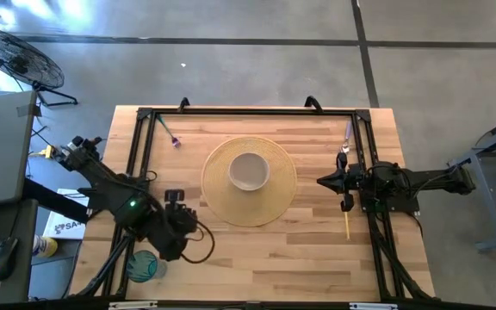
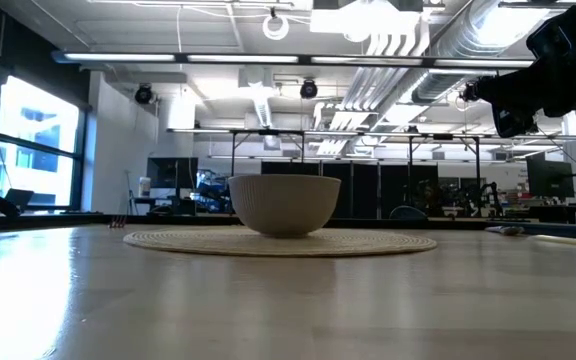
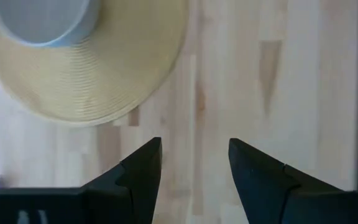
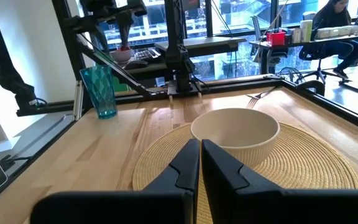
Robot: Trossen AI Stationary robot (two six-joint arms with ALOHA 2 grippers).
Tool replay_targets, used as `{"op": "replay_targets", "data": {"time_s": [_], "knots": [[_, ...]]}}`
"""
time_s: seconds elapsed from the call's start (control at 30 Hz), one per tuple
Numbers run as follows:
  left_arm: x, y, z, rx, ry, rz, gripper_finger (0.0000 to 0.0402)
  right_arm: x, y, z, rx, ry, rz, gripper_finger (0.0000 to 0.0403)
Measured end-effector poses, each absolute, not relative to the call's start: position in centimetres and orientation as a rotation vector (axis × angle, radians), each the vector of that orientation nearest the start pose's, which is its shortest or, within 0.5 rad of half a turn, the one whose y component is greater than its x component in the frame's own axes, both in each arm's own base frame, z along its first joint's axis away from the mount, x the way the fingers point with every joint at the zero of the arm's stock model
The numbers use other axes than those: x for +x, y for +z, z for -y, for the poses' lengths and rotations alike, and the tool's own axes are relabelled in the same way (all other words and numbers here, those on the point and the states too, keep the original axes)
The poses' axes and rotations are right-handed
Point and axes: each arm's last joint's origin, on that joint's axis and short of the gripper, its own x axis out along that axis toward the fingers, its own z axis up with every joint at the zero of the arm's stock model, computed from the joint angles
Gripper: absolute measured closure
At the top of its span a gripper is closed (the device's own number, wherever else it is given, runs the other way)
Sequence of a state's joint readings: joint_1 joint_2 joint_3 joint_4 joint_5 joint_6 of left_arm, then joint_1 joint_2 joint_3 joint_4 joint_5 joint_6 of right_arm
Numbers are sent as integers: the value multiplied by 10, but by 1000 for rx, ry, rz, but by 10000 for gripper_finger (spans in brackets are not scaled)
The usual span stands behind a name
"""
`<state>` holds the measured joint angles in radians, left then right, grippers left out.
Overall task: Pick & Place Utensil
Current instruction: Put the blue cup on the brown placemat to the top right of the white bowl
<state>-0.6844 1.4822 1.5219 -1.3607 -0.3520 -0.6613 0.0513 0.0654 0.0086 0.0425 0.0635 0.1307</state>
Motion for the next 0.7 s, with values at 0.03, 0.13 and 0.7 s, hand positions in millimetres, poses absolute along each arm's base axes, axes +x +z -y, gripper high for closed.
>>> {"op": "replay_targets", "data": {"time_s": [0.03, 0.13, 0.7], "knots": [[209, 344, 157, 78, 121, -1160, 220, 101, 165, -3, 130, -13, -13, 391], [202, 341, 150, 67, 135, -1151, 220, 101, 165, -3, 130, -13, -14, 391], [140, 352, 146, -595, 107, -1404, 220, 101, 165, -3, 130, -13, -14, 391]]}}
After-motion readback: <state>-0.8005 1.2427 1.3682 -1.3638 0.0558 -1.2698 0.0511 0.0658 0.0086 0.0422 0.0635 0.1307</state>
